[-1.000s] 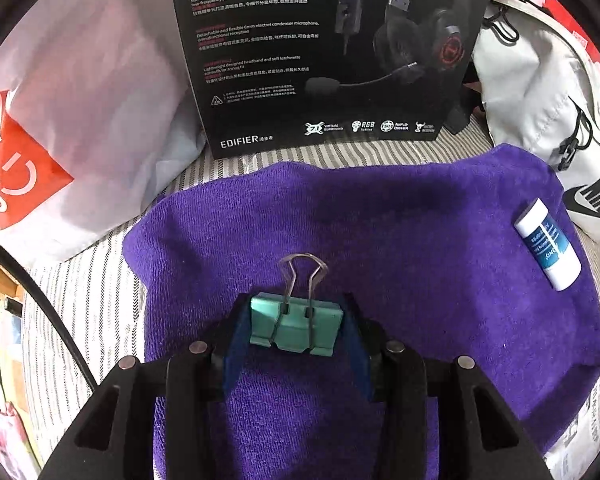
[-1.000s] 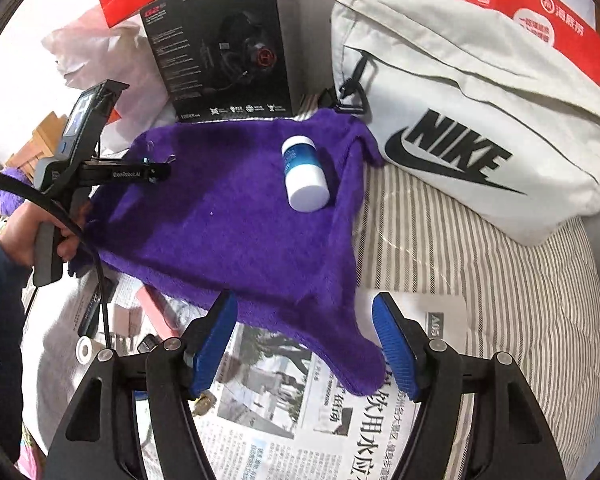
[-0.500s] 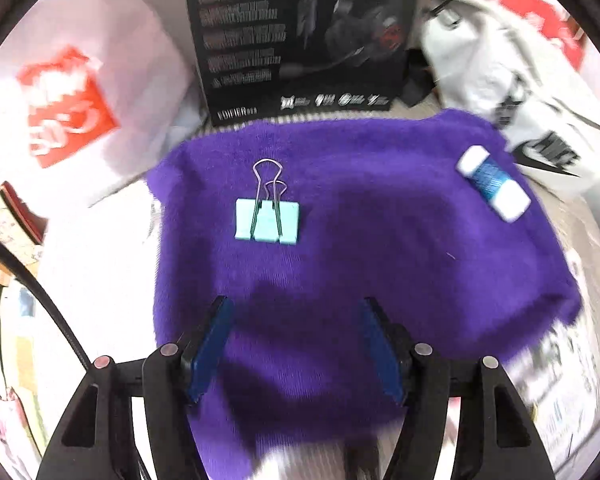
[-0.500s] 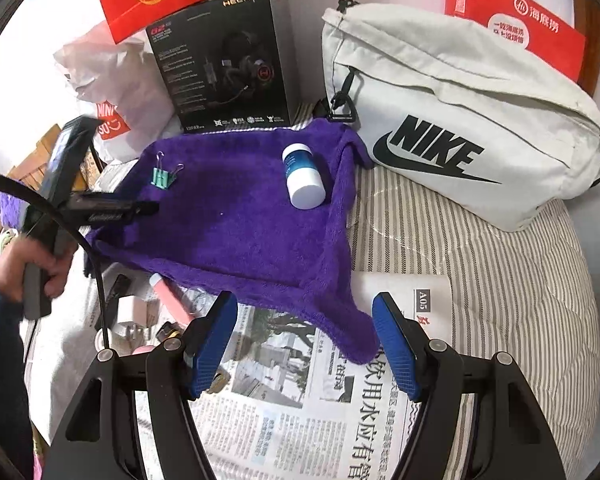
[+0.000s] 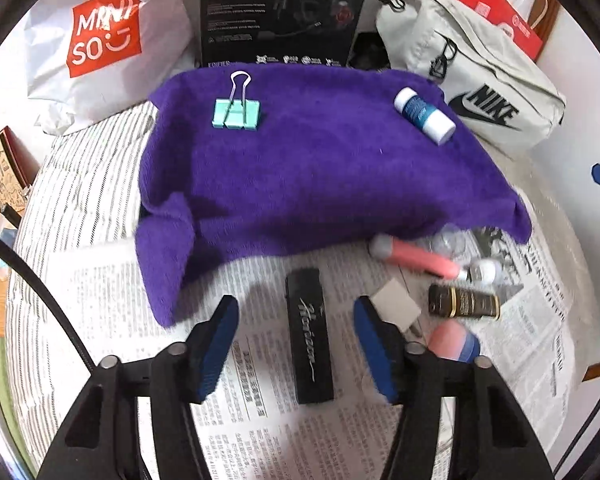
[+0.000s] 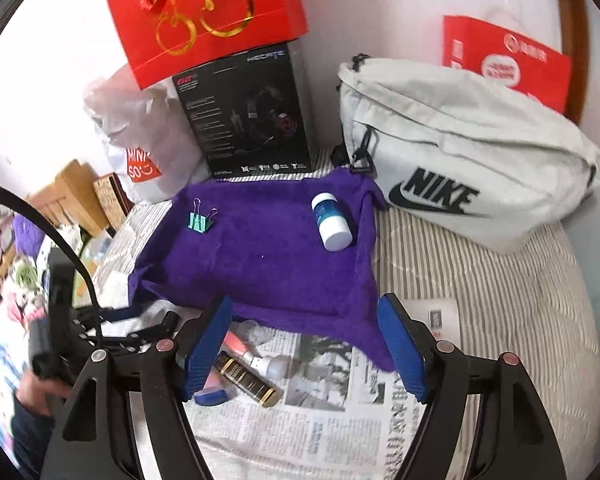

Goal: Organize rigid objects
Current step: 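Grasp the black Horizon stick on the newspaper with the left gripper, then grasp the small white round item with the right gripper while the left holds the stick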

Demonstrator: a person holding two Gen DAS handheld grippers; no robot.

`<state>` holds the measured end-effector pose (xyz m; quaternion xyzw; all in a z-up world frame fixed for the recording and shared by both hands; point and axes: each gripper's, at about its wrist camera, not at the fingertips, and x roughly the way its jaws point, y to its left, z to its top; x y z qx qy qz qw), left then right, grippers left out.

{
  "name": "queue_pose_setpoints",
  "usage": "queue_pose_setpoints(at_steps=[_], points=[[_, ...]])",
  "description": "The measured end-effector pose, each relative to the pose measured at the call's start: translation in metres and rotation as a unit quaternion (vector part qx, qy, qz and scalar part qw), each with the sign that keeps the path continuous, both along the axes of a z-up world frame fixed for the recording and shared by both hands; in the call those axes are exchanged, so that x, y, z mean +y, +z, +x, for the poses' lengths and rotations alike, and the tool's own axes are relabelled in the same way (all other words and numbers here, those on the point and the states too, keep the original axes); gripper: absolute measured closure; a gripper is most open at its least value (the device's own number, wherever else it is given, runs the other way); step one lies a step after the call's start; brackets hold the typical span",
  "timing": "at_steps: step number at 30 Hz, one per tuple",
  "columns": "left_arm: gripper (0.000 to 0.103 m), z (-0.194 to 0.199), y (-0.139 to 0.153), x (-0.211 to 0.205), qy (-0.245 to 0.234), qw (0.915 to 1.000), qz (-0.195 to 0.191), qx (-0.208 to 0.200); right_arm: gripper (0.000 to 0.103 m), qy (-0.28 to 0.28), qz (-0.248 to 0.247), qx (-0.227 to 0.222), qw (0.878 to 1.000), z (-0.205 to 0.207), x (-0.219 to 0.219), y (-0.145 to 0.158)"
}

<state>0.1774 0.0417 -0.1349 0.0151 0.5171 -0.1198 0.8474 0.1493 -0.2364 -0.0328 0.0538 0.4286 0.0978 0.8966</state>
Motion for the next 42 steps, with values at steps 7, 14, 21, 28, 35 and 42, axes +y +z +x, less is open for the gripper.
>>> queue_pose_setpoints(at_steps=[7, 14, 21, 28, 35, 42], points=[[0.053, -0.013, -0.018, -0.013, -0.017, 0.9981, 0.055, -0.021, 0.028, -0.005, 0.008, -0.002, 1.000, -0.032, 0.000, -0.021], [0.082, -0.018, -0.017, 0.002, 0.003, 0.9985, 0.037, -0.040, 0.028, 0.014, -0.001, 0.008, 1.000, -0.038, 0.005, -0.037], [0.082, -0.025, -0.018, 0.006, 0.001, 0.9977, 0.039, -0.056, 0.028, 0.022, 0.002, 0.021, 1.000, -0.034, 0.002, -0.052], [0.082, -0.044, -0.018, 0.015, 0.004, 0.9968, 0.053, -0.060, 0.028, 0.029, -0.018, 0.036, 0.999, -0.030, -0.002, -0.071], [0.082, -0.043, -0.020, 0.017, 0.007, 0.9966, 0.041, -0.071, 0.028, 0.049, -0.011, 0.061, 0.997, -0.025, 0.013, -0.094], [0.082, -0.055, -0.023, 0.020, 0.018, 0.9951, 0.032, -0.092, 0.028, 0.077, -0.008, 0.054, 0.996, -0.010, 0.041, -0.110]])
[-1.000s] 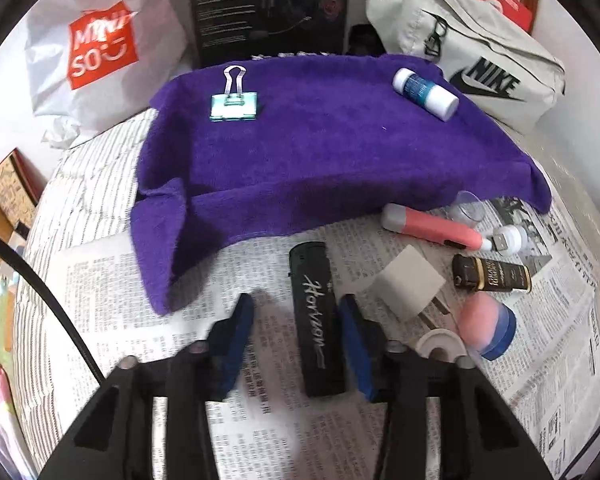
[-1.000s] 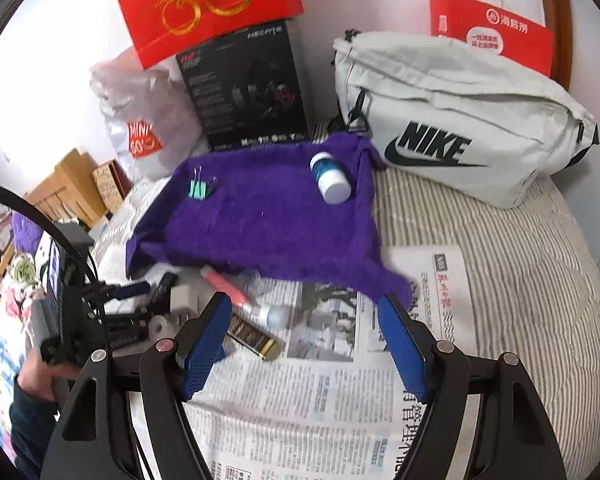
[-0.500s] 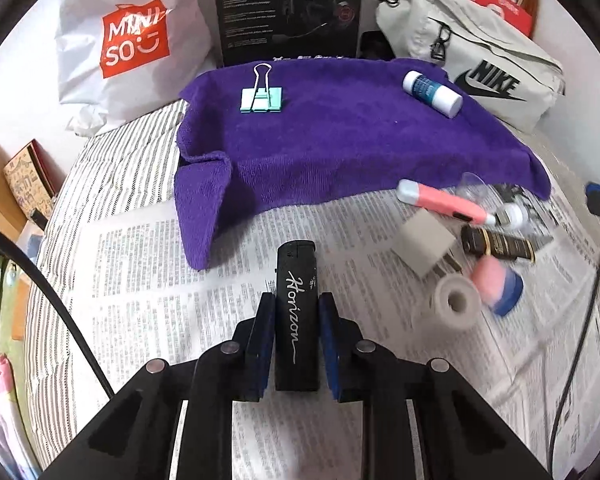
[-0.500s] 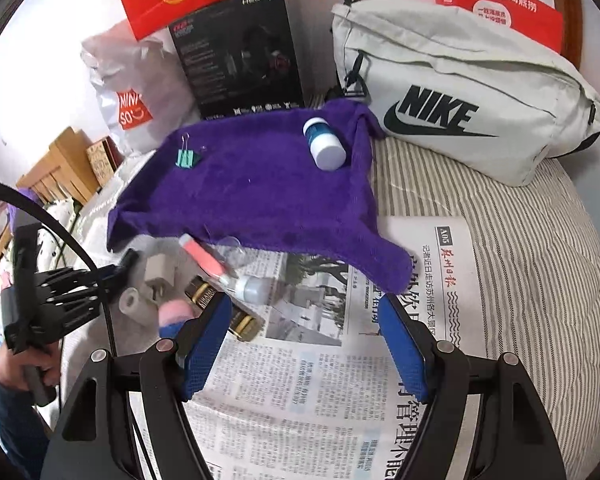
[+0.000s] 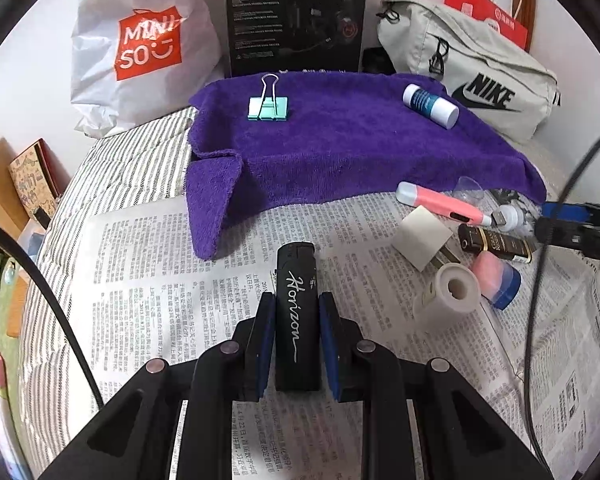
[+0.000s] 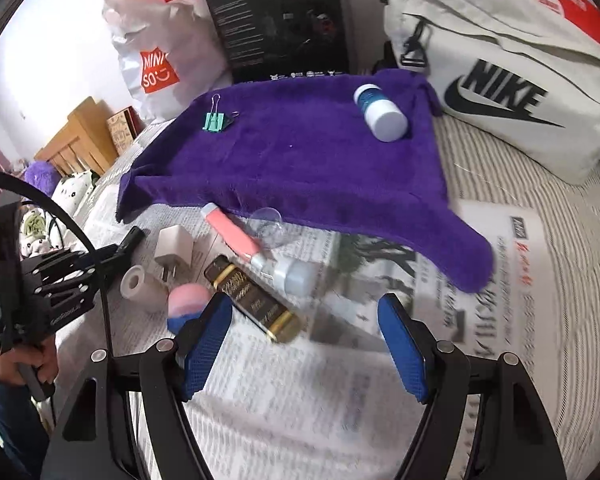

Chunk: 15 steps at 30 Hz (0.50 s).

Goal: Organize rigid objects
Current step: 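Grasp the small white round item with the right gripper while the left holds the stick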

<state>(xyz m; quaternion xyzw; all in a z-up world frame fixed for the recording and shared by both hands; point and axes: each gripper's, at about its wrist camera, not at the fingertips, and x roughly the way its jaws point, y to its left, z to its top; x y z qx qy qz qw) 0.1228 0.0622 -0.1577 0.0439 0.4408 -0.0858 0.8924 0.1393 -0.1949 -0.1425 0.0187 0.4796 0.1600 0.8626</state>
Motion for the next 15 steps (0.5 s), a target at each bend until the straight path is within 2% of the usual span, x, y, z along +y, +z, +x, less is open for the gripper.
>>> queue_pose_setpoints(at_steps=[3, 7, 9, 12, 15], points=[[0.082, -0.003, -0.001, 0.001, 0.007, 0.9999, -0.004, -0.014, 0.033, 0.000, -0.014, 0.000, 1.000, 0.011, 0.010, -0.006], [0.082, -0.002, 0.000, -0.002, 0.007, 0.9998, 0.004, -0.016, 0.033, -0.015, -0.029, -0.009, 0.999, 0.021, 0.018, -0.009], [0.082, -0.002, 0.000, -0.001, 0.007, 0.9999, 0.001, -0.015, 0.033, -0.019, -0.060, -0.004, 0.998, 0.024, 0.022, -0.015], [0.082, -0.002, 0.001, -0.001, 0.007, 0.9999, -0.003, -0.015, 0.034, -0.023, -0.084, -0.006, 0.996, 0.023, 0.020, -0.018], [0.082, -0.003, 0.001, -0.001, 0.007, 0.9999, -0.002, -0.015, 0.034, -0.034, -0.089, 0.000, 0.995, 0.022, 0.012, -0.019]])
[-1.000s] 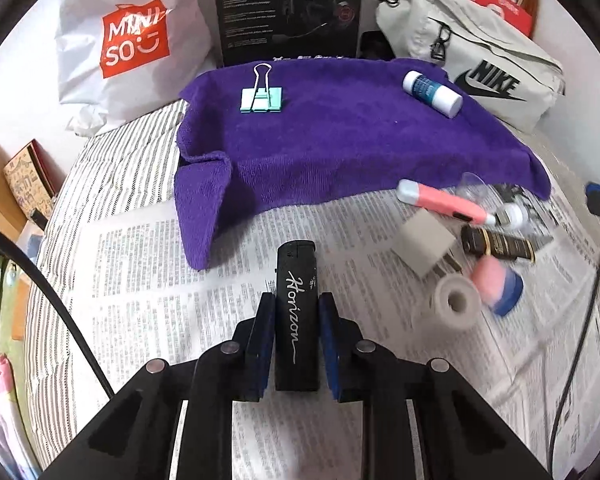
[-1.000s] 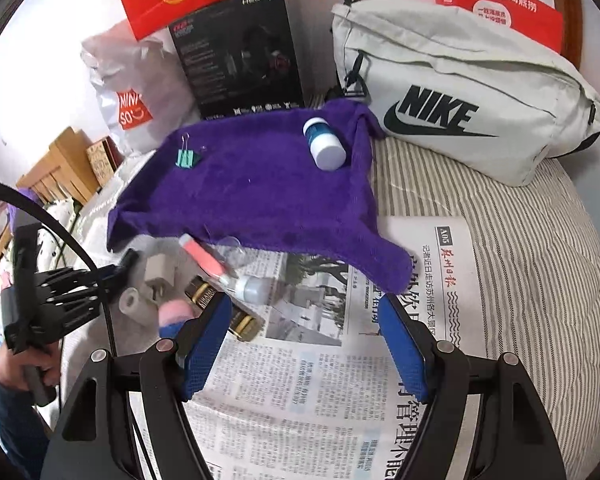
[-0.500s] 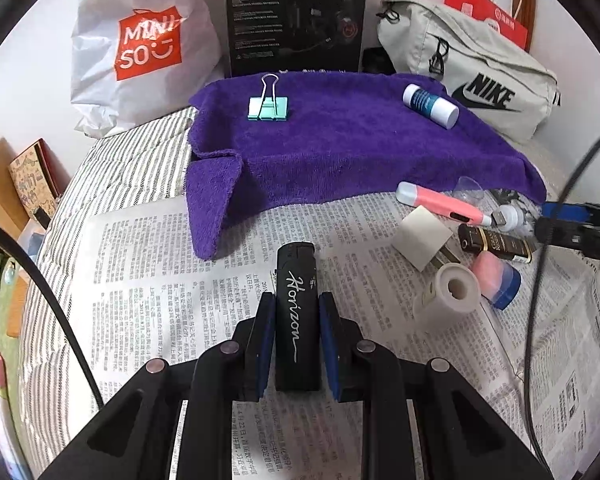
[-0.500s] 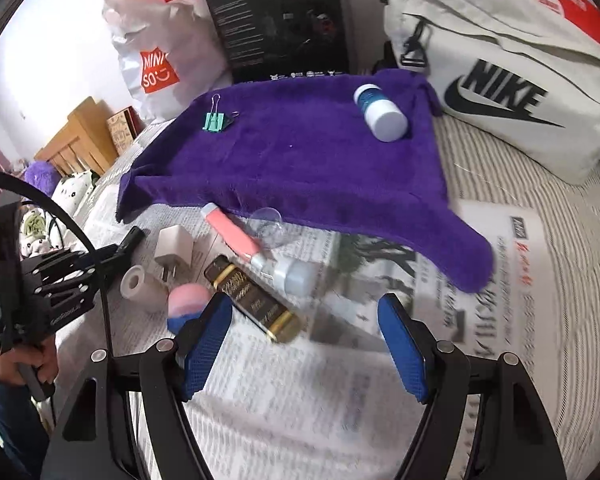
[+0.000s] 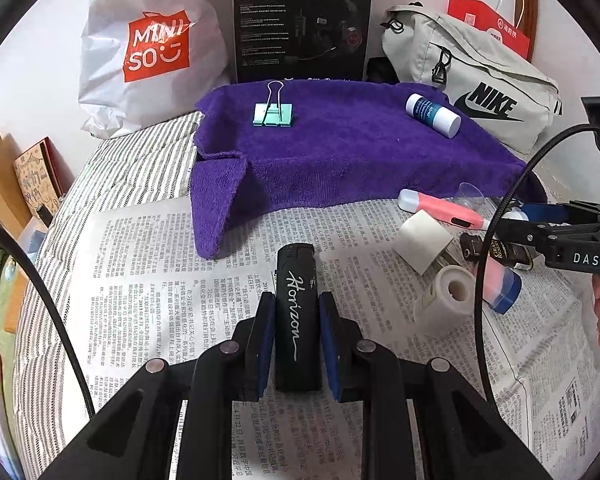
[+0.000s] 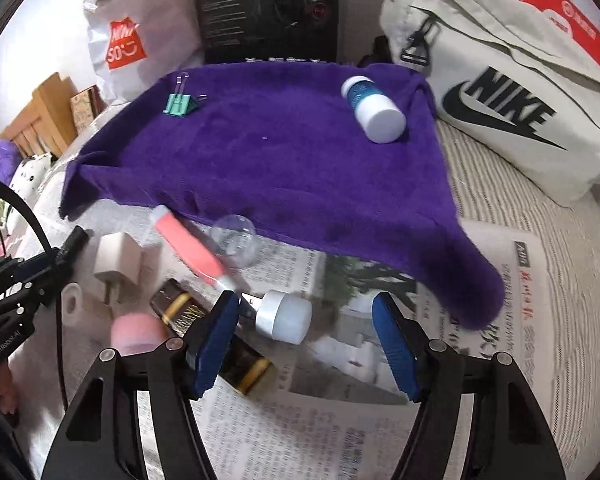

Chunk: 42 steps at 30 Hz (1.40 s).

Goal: Organize rigid objects
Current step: 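Grasp the small white round item with the right gripper while the left holds the stick, then carry the white item onto the purple towel and release it while the left holds the stick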

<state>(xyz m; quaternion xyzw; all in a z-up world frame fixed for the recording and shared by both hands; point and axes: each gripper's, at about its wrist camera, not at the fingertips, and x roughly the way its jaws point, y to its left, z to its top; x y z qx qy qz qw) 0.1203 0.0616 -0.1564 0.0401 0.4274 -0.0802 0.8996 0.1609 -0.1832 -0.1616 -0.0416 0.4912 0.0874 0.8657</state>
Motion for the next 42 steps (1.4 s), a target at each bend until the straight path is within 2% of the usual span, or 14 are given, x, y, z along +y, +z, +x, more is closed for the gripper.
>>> queue_pose_setpoints(at_steps=[5, 10, 12, 14, 15, 21, 27, 35, 40, 42], points=[[0.082, -0.001, 0.000, 0.000, 0.000, 1.0000, -0.004, 0.001, 0.034, -0.009, -0.022, 0.001, 1.000, -0.010, -0.007, -0.001], [0.082, -0.001, 0.000, 0.000, 0.000, 1.0000, -0.004, 0.001, 0.036, -0.011, -0.011, -0.008, 1.000, -0.018, -0.007, -0.002], [0.082, 0.000, 0.000, 0.000, 0.000, 1.0000, -0.004, 0.001, 0.043, -0.011, -0.004, -0.015, 1.000, -0.022, -0.007, -0.003], [0.082, -0.001, 0.000, 0.000, 0.001, 1.0000, -0.004, 0.001, 0.065, -0.002, -0.004, -0.021, 1.000, -0.026, -0.003, -0.001], [0.082, -0.001, 0.000, 0.000, 0.001, 1.0000, -0.004, 0.001, 0.067, 0.001, -0.002, -0.021, 1.000, -0.028, -0.003, 0.000], [0.082, 0.000, 0.000, 0.000, 0.001, 1.0000, -0.004, 0.002, 0.067, -0.003, 0.004, -0.022, 1.000, -0.039, -0.009, -0.001], [0.082, -0.001, 0.000, 0.000, 0.002, 1.0000, -0.005, 0.002, 0.067, -0.004, 0.005, -0.062, 0.998, -0.051, -0.010, -0.006], [0.082, -0.001, 0.000, 0.000, 0.001, 1.0000, -0.003, 0.001, 0.067, -0.006, 0.032, -0.058, 0.998, -0.047, -0.015, -0.004], [0.082, 0.000, 0.001, 0.003, -0.001, 0.9999, -0.015, 0.006, 0.067, 0.004, 0.038, -0.031, 0.999, -0.048, -0.017, 0.001], [0.082, 0.000, 0.002, 0.004, -0.002, 0.9998, -0.018, 0.011, 0.067, 0.007, 0.038, -0.033, 0.999, -0.049, -0.018, 0.006]])
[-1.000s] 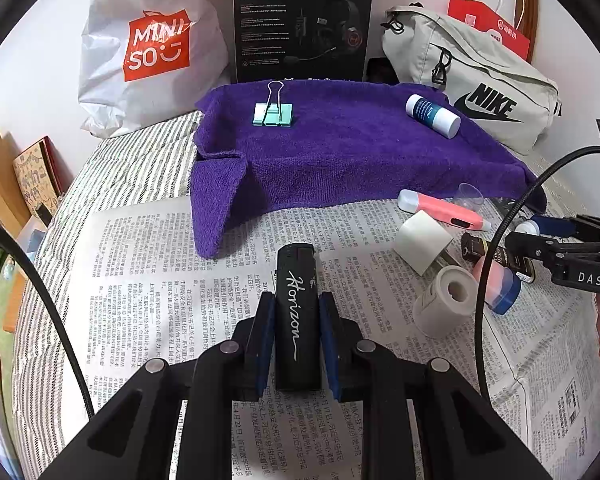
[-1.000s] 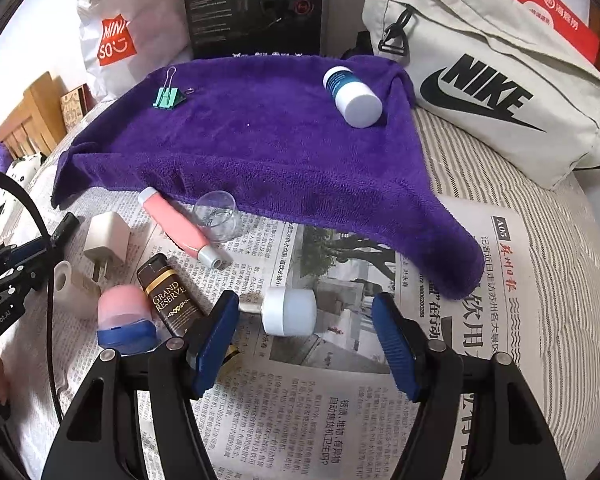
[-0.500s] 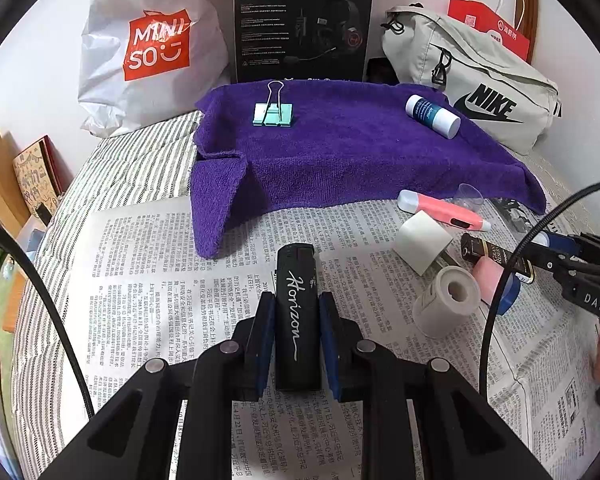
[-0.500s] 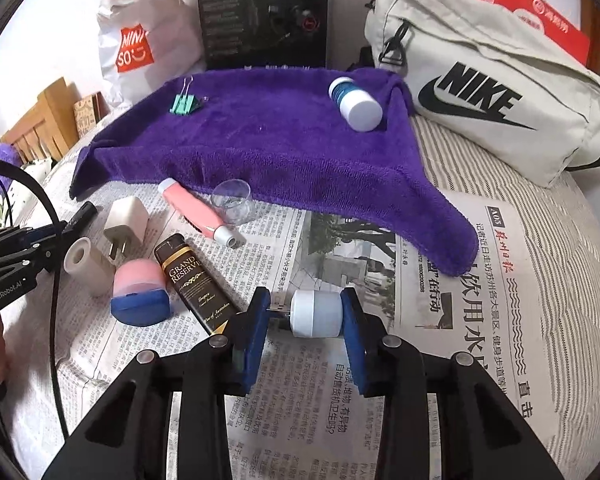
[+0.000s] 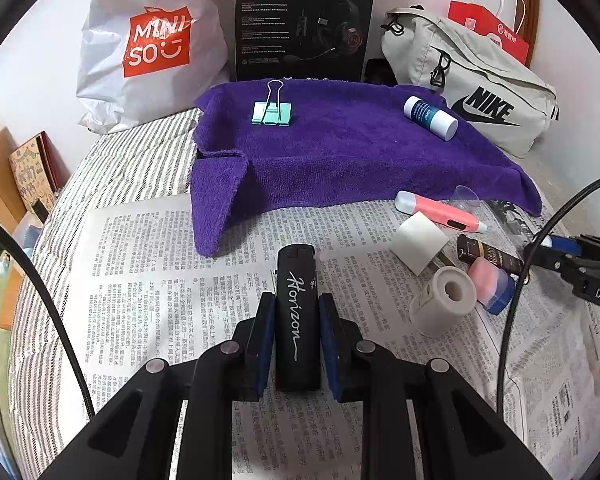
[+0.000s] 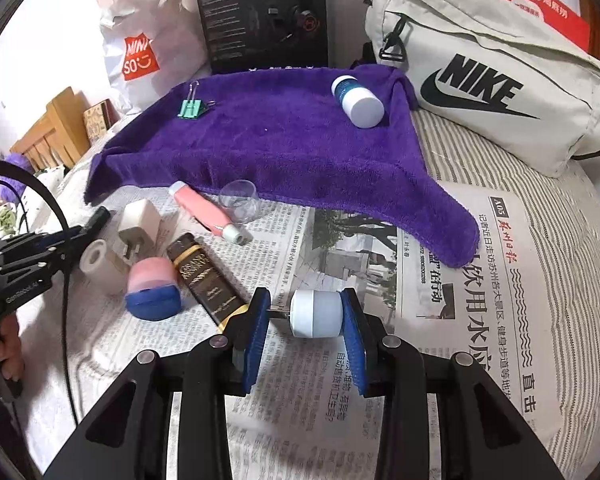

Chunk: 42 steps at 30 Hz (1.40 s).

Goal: Organize rigid objects
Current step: 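Carry the white item onto the purple towel and release it while the left holds the stick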

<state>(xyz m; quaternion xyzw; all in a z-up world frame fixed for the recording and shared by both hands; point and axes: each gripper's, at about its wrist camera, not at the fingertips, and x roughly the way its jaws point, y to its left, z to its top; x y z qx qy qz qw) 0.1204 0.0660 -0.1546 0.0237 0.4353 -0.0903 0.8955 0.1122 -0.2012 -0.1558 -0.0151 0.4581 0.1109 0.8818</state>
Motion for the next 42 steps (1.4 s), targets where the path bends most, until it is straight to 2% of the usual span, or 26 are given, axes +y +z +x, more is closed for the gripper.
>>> queue_pose_setpoints(at_steps=[12, 27, 35, 42], points=[[0.082, 0.001, 0.024, 0.003, -0.002, 0.9999, -0.012, 0.009, 0.067, 0.021, 0.023, -0.015, 0.999, -0.001, -0.004, 0.029], [0.082, 0.020, 0.061, -0.007, -0.005, 1.0000, -0.005, -0.002, 0.067, 0.035, 0.031, -0.023, 0.999, 0.026, -0.017, 0.056], [0.082, 0.038, 0.067, -0.002, 0.004, 0.9999, -0.014, -0.005, 0.067, 0.027, 0.030, -0.038, 0.998, 0.063, -0.023, 0.062], [0.082, 0.051, 0.060, 0.002, 0.008, 0.9997, -0.022, 0.007, 0.067, 0.017, 0.022, -0.025, 0.999, 0.120, -0.022, 0.042]])
